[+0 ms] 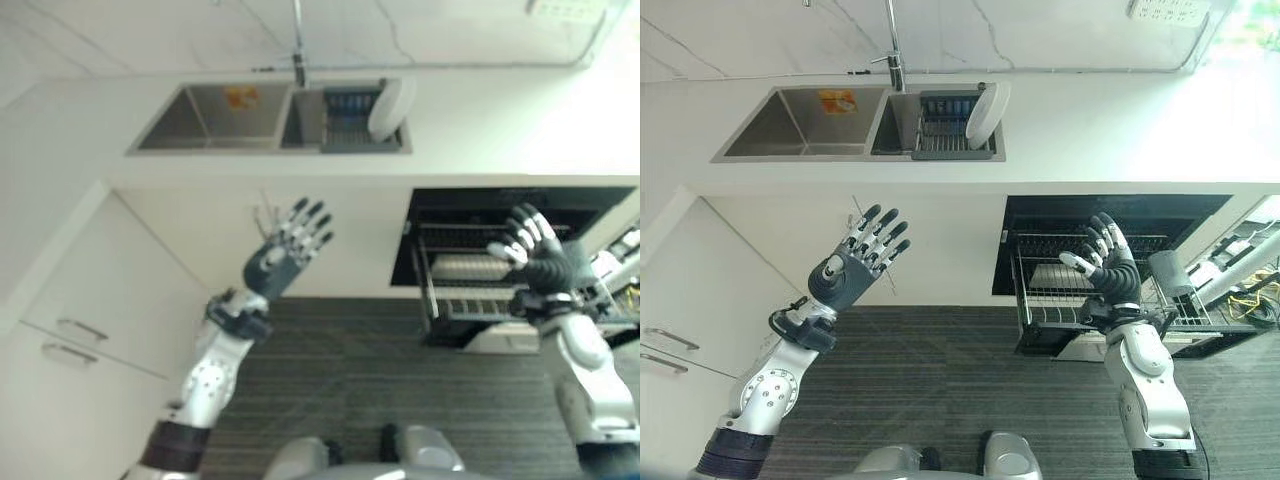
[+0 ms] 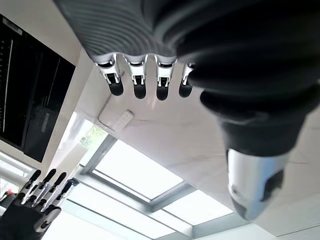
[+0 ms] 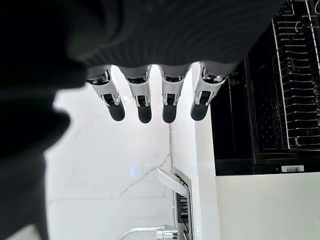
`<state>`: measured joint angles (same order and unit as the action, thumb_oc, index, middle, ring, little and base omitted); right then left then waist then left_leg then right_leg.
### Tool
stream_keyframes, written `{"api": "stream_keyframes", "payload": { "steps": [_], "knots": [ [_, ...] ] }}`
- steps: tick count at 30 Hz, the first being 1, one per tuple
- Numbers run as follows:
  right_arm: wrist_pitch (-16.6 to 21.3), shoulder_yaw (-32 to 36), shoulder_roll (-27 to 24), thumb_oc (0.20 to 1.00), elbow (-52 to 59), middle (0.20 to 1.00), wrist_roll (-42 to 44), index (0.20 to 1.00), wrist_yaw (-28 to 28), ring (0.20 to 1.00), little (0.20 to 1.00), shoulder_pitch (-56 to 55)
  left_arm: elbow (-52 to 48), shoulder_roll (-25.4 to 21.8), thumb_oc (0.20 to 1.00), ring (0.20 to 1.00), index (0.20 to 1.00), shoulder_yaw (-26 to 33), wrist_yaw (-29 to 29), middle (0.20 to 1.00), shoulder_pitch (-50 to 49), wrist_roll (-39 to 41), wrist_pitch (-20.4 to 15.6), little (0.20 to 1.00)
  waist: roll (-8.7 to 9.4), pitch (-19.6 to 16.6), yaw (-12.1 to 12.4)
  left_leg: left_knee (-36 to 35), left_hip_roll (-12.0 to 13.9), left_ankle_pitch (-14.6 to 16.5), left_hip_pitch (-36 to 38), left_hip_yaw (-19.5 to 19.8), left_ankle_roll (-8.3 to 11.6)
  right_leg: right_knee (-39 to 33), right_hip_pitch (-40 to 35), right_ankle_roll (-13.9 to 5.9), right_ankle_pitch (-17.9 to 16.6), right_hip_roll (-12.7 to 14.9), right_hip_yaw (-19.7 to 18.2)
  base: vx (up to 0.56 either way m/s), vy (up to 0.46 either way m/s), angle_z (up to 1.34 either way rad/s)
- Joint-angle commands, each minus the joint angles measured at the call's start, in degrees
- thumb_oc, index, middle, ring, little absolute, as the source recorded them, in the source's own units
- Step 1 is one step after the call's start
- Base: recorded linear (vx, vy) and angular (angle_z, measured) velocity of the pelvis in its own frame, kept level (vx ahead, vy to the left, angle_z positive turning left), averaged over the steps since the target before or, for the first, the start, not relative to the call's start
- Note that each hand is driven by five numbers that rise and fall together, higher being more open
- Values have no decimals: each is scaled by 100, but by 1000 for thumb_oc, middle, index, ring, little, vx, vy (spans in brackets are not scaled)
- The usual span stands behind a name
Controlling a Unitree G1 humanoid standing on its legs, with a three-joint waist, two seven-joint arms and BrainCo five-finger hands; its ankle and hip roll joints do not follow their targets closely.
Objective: Place the dishes in the dishwasher.
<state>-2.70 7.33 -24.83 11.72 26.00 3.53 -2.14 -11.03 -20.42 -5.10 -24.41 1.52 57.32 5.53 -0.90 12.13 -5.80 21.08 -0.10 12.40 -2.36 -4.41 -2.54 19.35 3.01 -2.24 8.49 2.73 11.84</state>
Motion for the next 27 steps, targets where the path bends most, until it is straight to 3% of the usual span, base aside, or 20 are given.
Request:
{"api": "stream_keyframes", "payload": {
  "steps": [1, 3, 4, 7, 10, 11, 12, 13, 14, 16, 19, 20, 22, 24, 25, 27],
  "knots": [
    [353, 174, -175, 1000, 54, 1000, 178, 1000, -5, 1000, 1000, 290, -258, -129, 1000, 1000, 1000, -77, -75, 1000, -13, 168, -121, 1000, 14, -137, -120, -389, 93, 232, 571, -481, 356, -216, 264, -279, -405, -120, 39, 83, -47, 6],
    [319, 234, -303, 1000, 59, 1000, 63, 1000, -55, 1000, 1000, 188, -319, -73, 1000, 1000, 1000, -62, -63, 1000, -36, 288, -37, 1000, 131, -142, -76, -389, 132, -454, 692, -658, 640, -216, 132, -96, -108, -43, -39, 83, -2, 19],
    [314, 294, -417, 1000, 19, 1000, 129, 1000, -94, 1000, 1000, 204, -342, -42, 1000, 1000, 1000, -75, -71, 1000, -67, 304, -25, 1000, 228, -105, -36, -389, 366, -823, 572, -857, 794, -216, 32, -92, -61, 77, -96, 40, 99, 15],
    [269, 214, -572, 1000, -88, 1000, 162, 1000, -158, 1000, 1000, 430, -295, -66, 1000, 1000, 1000, -119, -17, 1000, -111, 384, -192, 1000, 173, -112, 15, -389, 1035, -534, 20, -1023, 833, -216, -11, -197, 91, 122, -241, 58, 268, 3],
    [212, 135, -668, 1000, -150, 1000, 10, 1000, -367, 1000, 1000, 549, -205, 6, 1000, 1000, 1000, -49, -39, 1000, -154, 524, -356, 1000, -18, -101, 189, -389, 1589, -980, -915, -417, 1089, -216, -229, -225, 394, 8, -562, 209, 415, -26],
    [243, 131, -675, 1000, -189, 1000, -17, 1000, -415, 1000, 1000, 568, -155, 29, 1000, 1000, 1000, -50, -102, 1000, -167, 518, -402, 1000, -55, -87, 207, -389, 1681, -1073, -1054, -384, 1140, -216, -307, -225, 450, 7, -590, 281, 569, -85],
    [332, 163, -743, 1000, -283, 1000, 13, 1000, -466, 1000, 1000, 660, -44, 56, 1000, 1000, 1000, -98, -248, 1000, -143, 432, -520, 1000, -128, -53, 211, -389, 1954, -1189, -1211, -514, 1237, -216, -482, -299, 584, 153, -523, 266, 607, -106],
    [416, 174, -736, 1000, -290, 1000, 56, 1000, -505, 1000, 1000, 623, -34, 4, 1000, 1000, 1000, -88, -210, 1000, -104, 452, -539, 1000, -159, -82, 183, -389, 1952, -1111, -1163, -567, 1185, -216, -534, -365, 613, 261, -495, 330, 765, -90],
    [390, 220, -735, 1000, -180, 1000, 178, 1000, -521, 1000, 1000, 529, -69, -74, 1000, 1000, 1000, 2, -175, 1000, -98, 572, -490, 1000, -130, -173, 240, -389, 1684, -920, -1060, -409, 1079, -216, -613, -516, 594, 414, -558, 261, 578, -64],
    [371, 188, -672, 1000, -67, 1000, 90, 1000, -444, 1000, 1000, 498, -94, -105, 1000, 1000, 1000, -25, -215, 1000, -2, 398, -429, 1000, -46, -264, 320, -389, 1448, -760, -988, -344, 959, -216, -671, -672, 531, 629, -541, 182, 414, -12],
    [380, 223, -643, 1000, -104, 1000, 200, 1000, -270, 1000, 1000, 567, -64, -152, 1000, 1000, 1000, -115, -234, 1000, 212, 176, -453, 1000, 86, -316, 391, -389, 1172, -618, -948, -270, 800, -216, -722, -826, 242, 832, -487, 132, 283, 35],
    [366, 249, -596, 1000, -72, 1000, 223, 1000, -258, 1000, 1000, 544, -141, -190, 1000, 1000, 1000, -98, -258, 1000, 307, -28, -481, 1000, 159, -348, 405, -389, 1000, -524, -911, -243, 692, -216, -719, -921, -2, 907, -514, 134, 236, 59],
    [310, 289, -523, 1000, 21, 1000, 172, 1000, -249, 1000, 1000, 499, -377, -277, 1000, 1000, 1000, -48, -209, 1000, 333, -502, -674, 1000, 191, -375, 442, -389, 864, -455, -877, -212, 589, -216, -748, -958, -154, 936, -524, 152, 256, 20],
    [264, 308, -386, 1000, 170, 1000, 106, 1000, -192, 1000, 1000, 441, -780, -419, 1000, 1000, 1000, 118, -85, 1000, 423, -1028, -1091, 1000, 188, -402, 477, -389, 687, -366, -828, -108, 430, -216, -839, -966, -637, 876, -499, 185, 306, 8],
    [249, 283, -307, 1000, 260, 1000, 25, 1000, -209, 1000, 1000, 401, -966, -463, 1000, 1000, 1000, 214, -41, 1000, 527, -1233, -1315, 1000, 126, -389, 444, -389, 608, -307, -778, -53, 340, 115, -753, -957, -868, 748, -501, 167, 296, 0],
    [222, 236, -204, 1000, 366, 1000, -101, 1000, -216, 1000, 1000, 388, -1206, -404, 1000, 1000, 1000, 303, -21, 1000, 588, -1460, -1521, 1000, 77, -340, 393, -389, 549, -239, -654, -48, 298, 732, -277, -878, -974, 655, -487, 159, 223, -6]
  ]
}}
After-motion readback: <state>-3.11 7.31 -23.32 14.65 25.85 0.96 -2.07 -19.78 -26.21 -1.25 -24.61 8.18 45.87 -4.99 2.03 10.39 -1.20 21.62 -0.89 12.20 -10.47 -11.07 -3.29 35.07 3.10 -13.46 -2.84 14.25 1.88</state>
